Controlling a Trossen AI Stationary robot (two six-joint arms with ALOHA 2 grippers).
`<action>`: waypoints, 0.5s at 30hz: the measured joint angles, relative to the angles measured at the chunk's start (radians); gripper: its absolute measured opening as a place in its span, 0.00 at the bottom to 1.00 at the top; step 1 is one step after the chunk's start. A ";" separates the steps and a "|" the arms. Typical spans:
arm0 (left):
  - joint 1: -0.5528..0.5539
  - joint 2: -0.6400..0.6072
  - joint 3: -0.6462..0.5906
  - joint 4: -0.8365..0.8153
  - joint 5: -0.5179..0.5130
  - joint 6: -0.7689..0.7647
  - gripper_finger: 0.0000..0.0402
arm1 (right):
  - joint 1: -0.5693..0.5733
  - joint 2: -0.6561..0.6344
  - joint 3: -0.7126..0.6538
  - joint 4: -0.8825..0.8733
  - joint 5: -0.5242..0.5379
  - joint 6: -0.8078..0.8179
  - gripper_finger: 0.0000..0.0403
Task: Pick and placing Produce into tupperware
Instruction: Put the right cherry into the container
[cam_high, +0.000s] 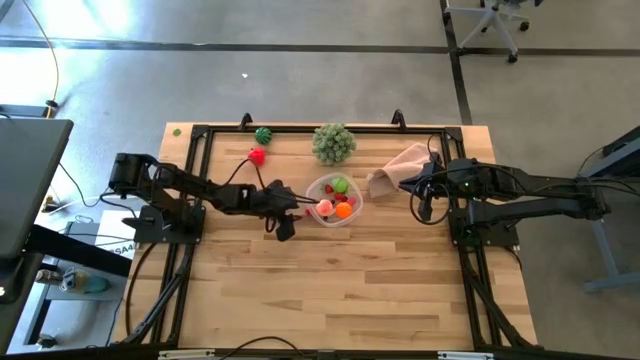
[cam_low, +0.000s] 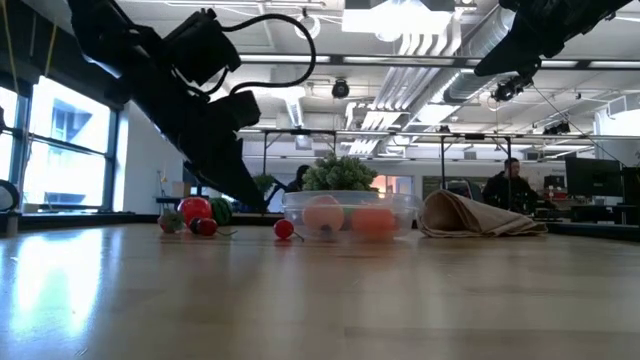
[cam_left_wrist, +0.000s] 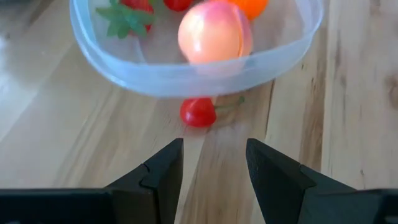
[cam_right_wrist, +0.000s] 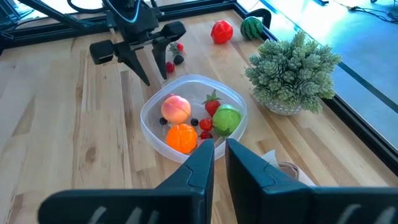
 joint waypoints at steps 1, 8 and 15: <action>0.000 0.000 -0.004 0.015 0.000 0.008 0.41 | 0.000 0.000 0.000 0.000 0.000 0.000 0.07; 0.000 0.000 -0.009 0.055 0.001 0.003 0.41 | 0.000 0.000 0.000 0.000 0.000 0.000 0.07; 0.000 0.060 0.010 0.071 0.012 -0.058 0.41 | 0.000 0.000 0.000 0.000 -0.001 0.000 0.07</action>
